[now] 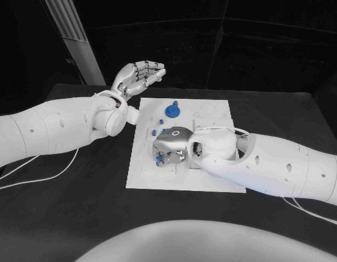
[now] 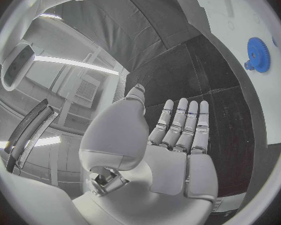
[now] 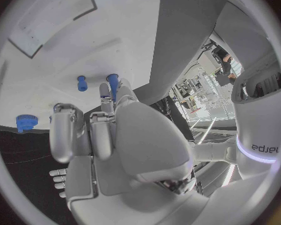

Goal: Assemble the parts on the task board

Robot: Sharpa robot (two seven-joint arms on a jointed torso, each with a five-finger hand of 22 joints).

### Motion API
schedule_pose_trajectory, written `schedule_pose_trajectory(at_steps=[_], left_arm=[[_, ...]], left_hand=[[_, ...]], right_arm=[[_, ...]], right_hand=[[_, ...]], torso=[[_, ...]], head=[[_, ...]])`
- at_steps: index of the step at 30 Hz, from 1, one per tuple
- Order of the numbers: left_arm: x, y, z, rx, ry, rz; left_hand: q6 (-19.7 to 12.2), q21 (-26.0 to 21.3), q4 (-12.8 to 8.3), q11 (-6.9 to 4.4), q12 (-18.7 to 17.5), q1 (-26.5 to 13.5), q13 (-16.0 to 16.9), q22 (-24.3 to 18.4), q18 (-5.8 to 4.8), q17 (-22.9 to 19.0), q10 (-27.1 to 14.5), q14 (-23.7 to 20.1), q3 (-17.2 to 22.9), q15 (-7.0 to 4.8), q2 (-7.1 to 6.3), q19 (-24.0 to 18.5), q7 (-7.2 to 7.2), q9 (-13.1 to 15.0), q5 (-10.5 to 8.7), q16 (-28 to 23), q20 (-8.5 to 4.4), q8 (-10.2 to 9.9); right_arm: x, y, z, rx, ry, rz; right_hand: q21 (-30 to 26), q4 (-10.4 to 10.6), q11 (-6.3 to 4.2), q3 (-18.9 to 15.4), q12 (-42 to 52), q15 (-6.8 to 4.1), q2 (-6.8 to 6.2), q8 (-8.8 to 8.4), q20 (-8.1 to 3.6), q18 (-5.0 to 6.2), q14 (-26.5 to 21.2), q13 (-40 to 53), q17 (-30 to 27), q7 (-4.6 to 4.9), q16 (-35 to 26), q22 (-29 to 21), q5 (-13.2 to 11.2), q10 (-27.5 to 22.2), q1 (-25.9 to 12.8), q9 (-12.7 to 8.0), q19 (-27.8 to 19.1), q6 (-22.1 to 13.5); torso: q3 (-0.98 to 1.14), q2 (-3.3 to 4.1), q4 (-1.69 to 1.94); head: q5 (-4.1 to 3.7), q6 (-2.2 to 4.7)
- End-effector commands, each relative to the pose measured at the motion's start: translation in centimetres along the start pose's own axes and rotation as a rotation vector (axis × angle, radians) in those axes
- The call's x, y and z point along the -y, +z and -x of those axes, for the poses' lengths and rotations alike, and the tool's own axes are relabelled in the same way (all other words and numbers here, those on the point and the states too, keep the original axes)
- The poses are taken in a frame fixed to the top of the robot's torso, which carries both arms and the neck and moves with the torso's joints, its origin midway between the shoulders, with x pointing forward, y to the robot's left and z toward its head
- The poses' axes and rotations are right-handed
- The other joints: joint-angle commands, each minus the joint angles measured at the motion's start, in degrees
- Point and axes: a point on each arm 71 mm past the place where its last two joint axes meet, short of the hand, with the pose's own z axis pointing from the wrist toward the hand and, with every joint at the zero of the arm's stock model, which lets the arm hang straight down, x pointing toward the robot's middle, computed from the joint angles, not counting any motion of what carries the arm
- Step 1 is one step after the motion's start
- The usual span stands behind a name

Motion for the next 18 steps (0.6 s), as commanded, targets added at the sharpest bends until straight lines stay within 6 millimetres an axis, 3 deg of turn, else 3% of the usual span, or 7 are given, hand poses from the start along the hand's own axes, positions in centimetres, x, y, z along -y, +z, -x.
schedule_pose_trajectory(at_steps=[1,9,18], left_arm=[[1.45,-0.06,-0.05,-0.005,-0.007,-0.194],[1.45,-0.06,-0.04,-0.005,-0.007,-0.193],[1.45,-0.05,-0.09,-0.006,-0.008,-0.193]], left_hand=[[-0.41,-0.32,0.09,-0.01,0.23,-0.11,-0.09,-0.08,-0.95,-0.06,-0.42,-0.20,-0.32,-0.02,0.47,0.15,6.87,-0.09,0.26,0.21,-0.03,0.39],[-0.41,-0.32,0.09,-0.01,0.23,-0.11,-0.09,-0.08,-0.95,-0.06,-0.42,-0.20,-0.32,-0.02,0.47,0.15,6.87,-0.09,0.26,0.21,-0.03,0.39],[-0.41,-0.32,0.09,-0.01,0.23,-0.11,-0.09,-0.08,-0.95,-0.06,-0.42,-0.20,-0.32,-0.02,0.47,0.15,6.87,-0.09,0.26,0.21,-0.03,0.39]], right_arm=[[0.05,0.02,-0.08,-0.013,-0.008,-0.003],[0.00,0.18,-0.11,-0.015,-0.008,-0.003],[-0.15,0.36,-0.16,-0.019,-0.010,-0.007]], right_hand=[[-0.19,0.14,0.28,-0.15,-0.23,0.19,0.27,-0.06,-0.02,-0.74,5.16,-0.06,9.72,0.12,0.28,10.13,0.18,0.04,0.01,0.05,1.70,0.09],[-0.20,0.08,0.32,-0.19,-0.43,0.24,0.20,-0.18,0.03,-0.74,5.14,-0.06,9.66,0.17,0.27,10.13,0.17,-0.05,0.06,0.01,1.68,-0.02],[-0.93,0.13,0.81,-1.81,-1.44,0.62,-2.24,-1.08,0.32,-0.58,4.97,-0.02,8.86,0.75,0.05,9.79,0.17,-0.64,-0.77,-0.22,1.34,-1.11]], torso=[[0.00,-0.04,0.04],[0.00,0.01,0.02],[0.01,0.02,0.04]], head=[[0.08,0.00],[0.14,0.00],[0.28,0.00]])
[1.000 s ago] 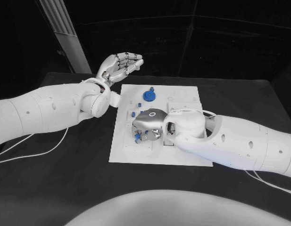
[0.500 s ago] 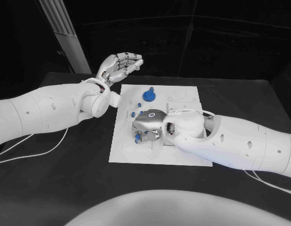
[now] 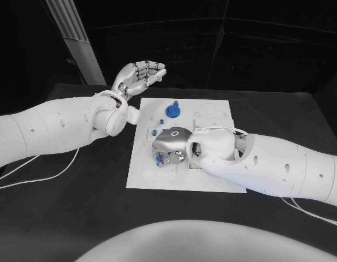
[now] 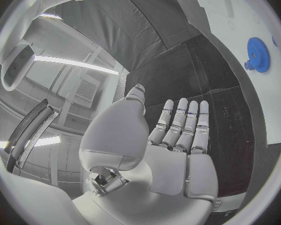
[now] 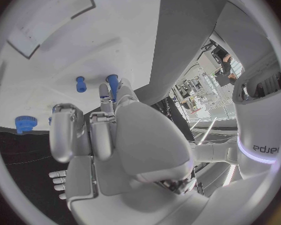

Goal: Assemble the parts on the task board

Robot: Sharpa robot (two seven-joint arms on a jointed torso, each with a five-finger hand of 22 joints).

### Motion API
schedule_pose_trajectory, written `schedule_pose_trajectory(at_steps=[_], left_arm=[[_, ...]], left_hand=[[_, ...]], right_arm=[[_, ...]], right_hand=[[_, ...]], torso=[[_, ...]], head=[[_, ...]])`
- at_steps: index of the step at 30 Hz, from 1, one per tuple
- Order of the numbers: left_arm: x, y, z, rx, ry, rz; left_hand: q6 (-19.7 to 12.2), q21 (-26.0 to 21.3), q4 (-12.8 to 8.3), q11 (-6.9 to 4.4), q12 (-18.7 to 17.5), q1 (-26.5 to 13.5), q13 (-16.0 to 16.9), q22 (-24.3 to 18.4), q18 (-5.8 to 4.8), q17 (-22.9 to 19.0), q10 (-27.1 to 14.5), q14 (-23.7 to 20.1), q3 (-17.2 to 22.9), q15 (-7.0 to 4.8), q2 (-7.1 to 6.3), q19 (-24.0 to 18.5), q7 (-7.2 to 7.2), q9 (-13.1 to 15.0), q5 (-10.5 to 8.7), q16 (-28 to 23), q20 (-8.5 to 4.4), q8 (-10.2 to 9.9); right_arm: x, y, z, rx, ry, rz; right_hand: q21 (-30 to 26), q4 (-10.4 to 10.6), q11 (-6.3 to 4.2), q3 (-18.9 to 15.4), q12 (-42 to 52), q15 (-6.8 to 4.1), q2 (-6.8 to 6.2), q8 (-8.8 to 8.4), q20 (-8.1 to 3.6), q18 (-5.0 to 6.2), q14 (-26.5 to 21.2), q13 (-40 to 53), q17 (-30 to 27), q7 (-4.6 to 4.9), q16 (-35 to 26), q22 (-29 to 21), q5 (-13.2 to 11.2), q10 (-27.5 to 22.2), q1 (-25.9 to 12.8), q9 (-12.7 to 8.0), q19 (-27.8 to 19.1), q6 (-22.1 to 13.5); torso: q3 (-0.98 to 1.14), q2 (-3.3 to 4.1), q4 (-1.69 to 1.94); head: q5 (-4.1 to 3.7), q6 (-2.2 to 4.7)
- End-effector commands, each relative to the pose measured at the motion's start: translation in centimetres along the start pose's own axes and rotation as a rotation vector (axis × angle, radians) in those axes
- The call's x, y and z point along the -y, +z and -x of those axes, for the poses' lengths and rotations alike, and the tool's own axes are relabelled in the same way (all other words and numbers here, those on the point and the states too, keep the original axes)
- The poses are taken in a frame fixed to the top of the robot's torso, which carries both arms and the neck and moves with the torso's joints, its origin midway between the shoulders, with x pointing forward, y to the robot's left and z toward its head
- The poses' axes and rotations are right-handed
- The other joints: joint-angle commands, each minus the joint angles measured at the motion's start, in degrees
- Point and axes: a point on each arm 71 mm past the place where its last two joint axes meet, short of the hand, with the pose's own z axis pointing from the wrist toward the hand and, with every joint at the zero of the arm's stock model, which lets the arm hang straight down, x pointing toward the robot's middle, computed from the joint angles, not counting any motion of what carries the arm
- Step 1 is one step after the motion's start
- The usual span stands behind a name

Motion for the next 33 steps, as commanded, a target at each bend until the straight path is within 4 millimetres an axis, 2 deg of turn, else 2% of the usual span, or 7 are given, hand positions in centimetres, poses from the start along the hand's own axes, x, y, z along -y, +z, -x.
schedule_pose_trajectory(at_steps=[1,6,11,18,25,30,33], left_arm=[[1.4,-0.1,-0.1,-0.005,-0.007,-0.193],[1.5,-0.1,-0.1,-0.005,-0.007,-0.193],[1.4,-0.1,-0.1,-0.005,-0.007,-0.193],[1.4,-0.1,0.0,-0.006,-0.008,-0.193],[1.4,-0.1,0.0,-0.004,-0.007,-0.192],[1.4,-0.2,0.1,-0.004,-0.007,-0.193],[1.4,-0.2,0.2,-0.003,-0.006,-0.192]], left_hand=[[-0.41,-0.32,0.09,-0.01,0.26,-0.11,-0.09,-0.08,-0.95,-0.06,-0.42,-0.20,-0.32,-0.02,0.47,0.15,6.87,-0.10,0.26,0.21,-0.03,0.39],[-0.41,-0.32,0.09,-0.01,0.26,-0.11,-0.09,-0.08,-0.95,-0.06,-0.42,-0.20,-0.32,-0.02,0.47,0.15,6.87,-0.10,0.26,0.21,-0.03,0.39],[-0.41,-0.32,0.09,-0.01,0.26,-0.11,-0.09,-0.08,-0.95,-0.06,-0.42,-0.20,-0.32,-0.02,0.47,0.15,6.87,-0.10,0.26,0.21,-0.03,0.39],[-0.48,-0.35,0.09,0.00,0.42,-0.02,-0.10,-0.15,-0.96,-0.27,-0.53,-0.23,-0.46,-0.01,0.60,0.16,6.88,-0.10,0.30,0.38,-0.02,0.49],[-0.48,-0.35,0.09,0.00,0.42,-0.02,-0.10,-0.15,-0.96,-0.27,-0.53,-0.23,-0.46,-0.01,0.60,0.16,6.88,-0.10,0.30,0.38,-0.02,0.49],[-0.48,-0.35,0.09,0.00,0.42,-0.02,-0.10,-0.15,-0.96,-0.27,-0.53,-0.23,-0.46,-0.01,0.60,0.16,6.88,-0.10,0.30,0.38,-0.02,0.49],[-0.48,-0.35,0.09,0.00,0.42,-0.02,-0.10,-0.15,-0.96,-0.27,-0.53,-0.23,-0.46,-0.01,0.60,0.16,6.88,-0.10,0.30,0.38,-0.02,0.49]], right_arm=[[0.0,0.0,-0.1,-0.010,-0.009,-0.007],[0.0,-0.1,-0.2,-0.013,-0.008,-0.009],[0.0,-0.1,-0.1,-0.006,-0.011,-0.021],[0.1,-0.1,0.0,0.014,-0.011,-0.016],[0.3,-0.4,0.2,0.072,-0.007,-0.014],[0.5,-0.9,0.8,0.171,0.016,0.002],[0.8,-1.8,1.3,0.272,0.087,0.020]], right_hand=[[-0.36,0.08,0.51,-0.72,-0.44,0.48,-1.17,-0.39,0.37,-0.56,4.72,-0.02,8.71,0.16,0.00,9.75,0.08,-0.35,-0.30,-0.21,1.30,-0.62],[-0.89,0.01,0.90,-1.75,-0.79,0.81,-2.36,-1.02,0.62,-0.45,4.61,0.02,8.20,0.64,-0.15,9.48,0.10,-0.87,-1.34,-0.29,1.06,-1.53],[-1.70,-0.04,1.67,-3.32,-1.02,1.46,-3.63,-1.78,1.11,-0.30,4.41,0.06,7.37,1.59,-0.40,9.08,0.09,-2.40,-3.56,-0.37,0.69,-3.65],[-2.27,-0.24,2.11,-4.22,-0.89,1.86,-3.88,-1.75,1.57,-0.16,4.26,0.14,6.82,2.06,-0.54,8.79,0.10,-3.87,-5.11,-0.30,0.42,-5.19],[-2.38,-0.24,2.16,-4.25,-0.86,1.89,-3.80,-1.73,1.62,-0.13,4.24,0.15,6.77,2.11,-0.55,8.74,0.10,-4.00,-5.24,-0.29,0.38,-5.32],[-2.41,-0.13,2.25,-4.59,-0.69,1.96,-3.81,-1.65,1.78,-0.09,4.11,0.21,6.13,2.22,-0.72,8.71,0.10,-4.45,-6.17,-0.23,0.39,-5.77],[-2.38,-0.05,2.32,-4.77,-0.62,1.97,-3.88,-1.67,1.85,-0.08,4.04,0.23,5.77,2.30,-0.82,8.71,0.10,-4.74,-6.80,-0.24,0.43,-6.13]], torso=[[0.01,0.01,-0.02],[0.00,0.01,0.03],[0.00,0.01,-0.06],[0.00,-0.01,-0.06],[0.03,0.01,-0.02],[0.05,0.02,-0.04],[0.04,-0.04,-0.14]], head=[[0.19,0.00],[0.11,0.00],[0.11,0.00],[0.03,0.00],[0.09,0.00],[0.08,0.00],[-0.03,0.00]])
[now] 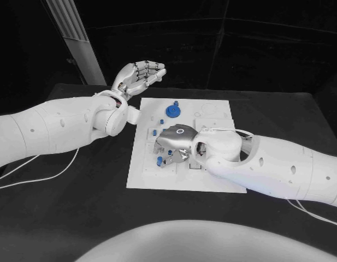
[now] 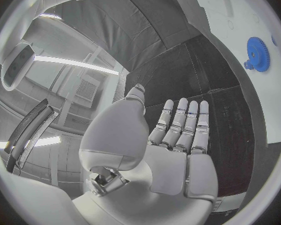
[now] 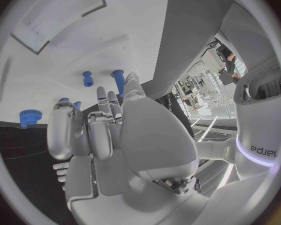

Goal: Assemble the parts on the task board

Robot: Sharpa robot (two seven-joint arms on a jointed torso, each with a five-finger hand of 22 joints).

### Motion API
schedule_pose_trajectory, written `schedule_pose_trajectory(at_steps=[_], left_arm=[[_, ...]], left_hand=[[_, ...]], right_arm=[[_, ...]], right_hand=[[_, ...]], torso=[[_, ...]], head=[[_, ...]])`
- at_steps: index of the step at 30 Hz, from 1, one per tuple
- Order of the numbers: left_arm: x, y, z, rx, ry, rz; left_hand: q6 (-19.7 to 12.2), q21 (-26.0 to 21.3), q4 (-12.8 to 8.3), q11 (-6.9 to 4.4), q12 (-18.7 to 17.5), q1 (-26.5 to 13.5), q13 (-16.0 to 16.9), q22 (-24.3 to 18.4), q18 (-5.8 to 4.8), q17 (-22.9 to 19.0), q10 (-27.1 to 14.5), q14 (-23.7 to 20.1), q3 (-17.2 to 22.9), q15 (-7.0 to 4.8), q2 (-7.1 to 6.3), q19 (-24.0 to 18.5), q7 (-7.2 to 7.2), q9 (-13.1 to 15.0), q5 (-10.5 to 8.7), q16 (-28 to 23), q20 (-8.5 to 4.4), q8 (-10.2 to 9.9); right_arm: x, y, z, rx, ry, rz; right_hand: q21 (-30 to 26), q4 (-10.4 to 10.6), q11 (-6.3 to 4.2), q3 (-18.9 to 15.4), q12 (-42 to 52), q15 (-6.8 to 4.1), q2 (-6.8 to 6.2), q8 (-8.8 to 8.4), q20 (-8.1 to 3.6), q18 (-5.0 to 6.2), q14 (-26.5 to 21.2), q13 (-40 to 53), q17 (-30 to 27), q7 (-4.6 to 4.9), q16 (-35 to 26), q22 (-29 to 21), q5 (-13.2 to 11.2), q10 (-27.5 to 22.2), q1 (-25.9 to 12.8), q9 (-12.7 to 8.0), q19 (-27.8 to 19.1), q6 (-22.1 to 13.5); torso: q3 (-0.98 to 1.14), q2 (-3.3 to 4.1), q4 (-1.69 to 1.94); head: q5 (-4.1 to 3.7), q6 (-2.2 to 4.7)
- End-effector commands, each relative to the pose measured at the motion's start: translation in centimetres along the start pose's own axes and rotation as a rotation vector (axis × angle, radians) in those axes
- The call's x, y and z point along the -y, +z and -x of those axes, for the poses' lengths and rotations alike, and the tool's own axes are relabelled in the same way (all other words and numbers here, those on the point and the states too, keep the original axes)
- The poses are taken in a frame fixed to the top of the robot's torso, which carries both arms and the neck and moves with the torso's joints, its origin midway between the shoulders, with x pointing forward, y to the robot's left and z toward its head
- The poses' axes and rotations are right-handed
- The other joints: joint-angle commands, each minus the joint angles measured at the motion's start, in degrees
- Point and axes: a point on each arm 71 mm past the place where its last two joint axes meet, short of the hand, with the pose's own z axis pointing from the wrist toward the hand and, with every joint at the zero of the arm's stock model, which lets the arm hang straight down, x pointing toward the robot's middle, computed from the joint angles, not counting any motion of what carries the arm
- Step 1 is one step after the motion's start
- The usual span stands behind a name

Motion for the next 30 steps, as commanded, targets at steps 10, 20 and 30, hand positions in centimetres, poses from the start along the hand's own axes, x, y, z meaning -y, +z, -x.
schedule_pose_trajectory(at_steps=[10,20,30], left_arm=[[1.3,0.0,0.1,-0.004,-0.005,-0.190],[1.0,0.2,-0.1,-0.004,-0.003,-0.186],[0.7,0.2,-0.3,-0.006,-0.005,-0.181]], left_hand=[[-0.53,-0.36,-0.08,0.01,0.26,0.01,-0.07,-0.09,-0.95,-0.14,-0.60,-0.24,-0.37,-0.01,0.63,0.16,6.88,-0.06,0.31,0.45,-0.03,0.24],[-0.61,-0.37,-0.07,0.02,0.28,0.01,-0.08,-0.10,-0.95,-0.21,-0.69,-0.26,-0.43,-0.01,0.64,0.18,6.90,-0.07,0.31,0.49,-0.03,0.24],[-0.69,-0.38,-0.06,0.04,0.31,0.01,-0.09,-0.13,-0.95,-0.28,-0.78,-0.29,-0.49,0.00,0.65,0.18,6.92,-0.08,0.32,0.54,-0.03,0.25]], right_arm=[[4.7,-6.7,4.8,0.439,0.520,-0.111],[9.4,-13.0,5.2,0.385,0.607,-0.356],[11.9,-17.1,3.1,0.298,0.650,-0.557]], right_hand=[[-0.58,0.08,-0.73,-0.50,2.74,-0.05,1.63,0.34,0.29,0.10,3.95,0.86,4.61,-0.44,-0.59,8.46,0.05,2.31,-2.62,0.34,0.36,-1.00],[-6.33,-0.06,-2.90,-3.61,11.85,-2.12,6.74,1.61,-1.56,1.40,2.46,5.99,-2.23,-2.35,-3.04,5.42,0.62,7.54,-10.62,0.59,-1.95,-2.70],[-9.06,-0.13,-4.54,-11.76,69.34,-3.31,10.96,8.38,-2.92,1.67,2.16,60.11,-4.28,-3.65,-3.67,4.05,0.48,3.92,-15.53,1.62,-2.16,-6.90]], torso=[[-0.18,-0.40,-0.36],[-0.57,-1.09,-0.72],[-0.62,-1.33,-1.08]], head=[[-1.76,0.00],[-4.39,0.00],[-5.89,0.00]])
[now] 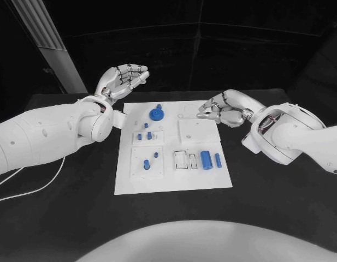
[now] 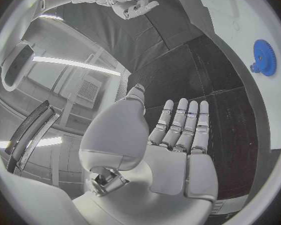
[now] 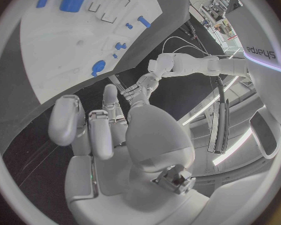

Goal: Assemble the parts on the task board

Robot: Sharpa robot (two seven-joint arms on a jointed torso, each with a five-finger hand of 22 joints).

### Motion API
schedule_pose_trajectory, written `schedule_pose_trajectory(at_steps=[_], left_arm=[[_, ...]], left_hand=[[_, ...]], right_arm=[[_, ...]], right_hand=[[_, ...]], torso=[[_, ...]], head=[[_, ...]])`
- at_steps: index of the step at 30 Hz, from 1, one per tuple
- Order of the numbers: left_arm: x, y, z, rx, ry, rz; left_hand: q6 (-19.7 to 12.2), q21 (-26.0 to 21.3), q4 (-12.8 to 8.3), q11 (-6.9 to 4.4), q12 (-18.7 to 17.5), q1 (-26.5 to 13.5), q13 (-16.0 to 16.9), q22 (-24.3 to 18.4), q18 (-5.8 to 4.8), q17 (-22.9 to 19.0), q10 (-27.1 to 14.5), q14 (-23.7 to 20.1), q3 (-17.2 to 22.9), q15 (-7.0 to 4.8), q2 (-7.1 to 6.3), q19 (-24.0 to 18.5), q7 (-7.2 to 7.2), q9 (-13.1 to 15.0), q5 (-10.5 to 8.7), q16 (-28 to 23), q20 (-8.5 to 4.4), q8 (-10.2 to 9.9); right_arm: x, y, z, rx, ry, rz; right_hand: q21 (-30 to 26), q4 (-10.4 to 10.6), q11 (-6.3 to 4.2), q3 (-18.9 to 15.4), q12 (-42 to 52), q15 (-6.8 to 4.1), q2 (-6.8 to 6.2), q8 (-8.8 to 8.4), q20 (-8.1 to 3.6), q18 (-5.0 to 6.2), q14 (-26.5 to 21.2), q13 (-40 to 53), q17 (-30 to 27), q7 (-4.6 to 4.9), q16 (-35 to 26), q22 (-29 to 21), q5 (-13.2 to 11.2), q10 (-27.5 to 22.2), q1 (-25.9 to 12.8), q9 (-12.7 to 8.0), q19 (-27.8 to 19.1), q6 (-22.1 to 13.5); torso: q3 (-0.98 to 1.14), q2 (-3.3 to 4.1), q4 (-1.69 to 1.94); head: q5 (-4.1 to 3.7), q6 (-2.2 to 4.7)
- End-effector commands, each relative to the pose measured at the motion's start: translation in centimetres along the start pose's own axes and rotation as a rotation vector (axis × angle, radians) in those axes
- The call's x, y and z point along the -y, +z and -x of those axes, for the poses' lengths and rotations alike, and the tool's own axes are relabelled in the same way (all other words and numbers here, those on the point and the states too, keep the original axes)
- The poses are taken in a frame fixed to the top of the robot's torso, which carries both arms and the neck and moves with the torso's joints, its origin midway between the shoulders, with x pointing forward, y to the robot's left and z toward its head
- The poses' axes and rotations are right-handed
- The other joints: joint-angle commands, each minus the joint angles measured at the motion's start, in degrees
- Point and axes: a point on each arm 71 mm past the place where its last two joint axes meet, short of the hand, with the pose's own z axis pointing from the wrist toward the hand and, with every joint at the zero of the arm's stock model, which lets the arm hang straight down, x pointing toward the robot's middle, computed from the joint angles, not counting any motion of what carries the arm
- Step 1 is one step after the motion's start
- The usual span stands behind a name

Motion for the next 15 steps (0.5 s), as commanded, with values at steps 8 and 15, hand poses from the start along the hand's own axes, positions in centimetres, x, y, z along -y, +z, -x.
schedule_pose_trajectory(at_steps=[8,15], left_arm=[[1.2,-0.1,-0.1,-0.007,-0.010,-0.185],[1.2,-0.2,0.0,-0.006,-0.010,-0.183]], left_hand=[[-0.28,-0.37,0.10,0.03,0.31,0.01,-0.10,-0.09,-0.95,-0.08,-0.36,-0.29,-0.33,0.00,0.65,0.18,6.92,-0.09,0.32,0.31,-0.03,0.25],[-0.28,-0.37,0.10,0.03,0.31,0.01,-0.10,-0.09,-0.95,-0.08,-0.36,-0.29,-0.33,0.00,0.65,0.18,6.92,-0.09,0.32,0.31,-0.03,0.25]], right_arm=[[3.3,-2.1,-1.8,-0.112,0.021,-0.239],[4.1,-2.7,-2.7,-0.159,0.011,-0.319]], right_hand=[[1.72,0.06,-0.14,-4.51,27.11,-0.49,1.02,5.29,-0.10,0.32,3.06,37.56,4.45,-0.39,1.54,5.35,-0.34,29.36,-5.82,0.73,0.92,-0.72],[10.44,0.17,0.58,-6.34,27.11,0.16,0.52,9.22,0.52,-1.55,6.07,37.56,18.97,0.18,5.78,9.96,1.35,29.36,-10.27,1.72,4.14,0.80]], torso=[[0.04,0.04,-0.11],[0.04,0.03,-0.07]], head=[[-0.75,0.00],[-0.58,0.00]])
